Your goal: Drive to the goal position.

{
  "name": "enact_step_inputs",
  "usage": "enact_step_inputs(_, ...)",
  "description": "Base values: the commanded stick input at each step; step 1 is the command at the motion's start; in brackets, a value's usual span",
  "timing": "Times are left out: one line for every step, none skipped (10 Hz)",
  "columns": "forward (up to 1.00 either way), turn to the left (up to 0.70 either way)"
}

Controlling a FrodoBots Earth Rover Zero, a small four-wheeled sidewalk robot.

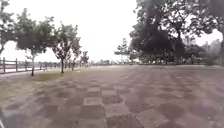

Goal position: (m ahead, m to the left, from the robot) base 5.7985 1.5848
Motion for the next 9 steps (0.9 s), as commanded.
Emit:
enact_step_inputs(1.0,0.0)
enact_step_inputs(1.0,0.0)
enact_step_inputs(1.0,0.0)
enact_step_inputs(1.0,0.01)
enact_step_inputs(1.0,0.21)
enact_step_inputs(1.0,0.4)
enact_step_inputs(1.0,0.24)
enact_step_inputs(1.0,0.0)
enact_step_inputs(1.0,0.0)
